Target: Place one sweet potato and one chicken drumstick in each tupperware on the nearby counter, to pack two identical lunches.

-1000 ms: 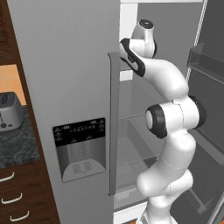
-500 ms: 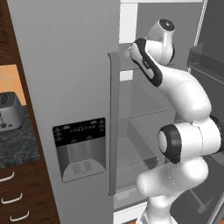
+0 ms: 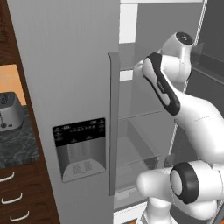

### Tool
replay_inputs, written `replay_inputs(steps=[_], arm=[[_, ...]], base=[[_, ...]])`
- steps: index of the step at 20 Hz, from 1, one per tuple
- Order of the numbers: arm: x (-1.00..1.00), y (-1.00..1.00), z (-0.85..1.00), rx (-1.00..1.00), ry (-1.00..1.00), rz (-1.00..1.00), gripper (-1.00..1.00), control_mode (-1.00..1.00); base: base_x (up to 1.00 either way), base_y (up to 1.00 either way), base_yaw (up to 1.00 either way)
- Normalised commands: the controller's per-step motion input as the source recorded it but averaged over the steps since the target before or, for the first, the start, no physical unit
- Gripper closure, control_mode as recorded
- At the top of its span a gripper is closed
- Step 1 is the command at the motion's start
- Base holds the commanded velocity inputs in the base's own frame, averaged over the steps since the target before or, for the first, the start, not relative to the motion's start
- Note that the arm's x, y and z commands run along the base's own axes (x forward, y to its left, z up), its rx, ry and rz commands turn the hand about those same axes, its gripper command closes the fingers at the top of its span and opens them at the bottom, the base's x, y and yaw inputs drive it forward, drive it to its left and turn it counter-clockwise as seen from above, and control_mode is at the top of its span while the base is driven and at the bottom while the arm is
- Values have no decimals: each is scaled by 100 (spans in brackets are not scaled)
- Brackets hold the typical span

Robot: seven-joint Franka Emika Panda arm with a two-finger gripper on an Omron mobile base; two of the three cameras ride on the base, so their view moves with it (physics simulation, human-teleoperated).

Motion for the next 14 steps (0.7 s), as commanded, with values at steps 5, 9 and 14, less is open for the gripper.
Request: replay_inputs(steps=[5,9,14], arm=[[-90,0,-5,0,31,0,100,-100],[-37,0,-31,0,20,0,100,-100],[-70,0,-29,0,10,0,100,-100]], base=[[0,0,0],[0,0,0],[0,0,0]])
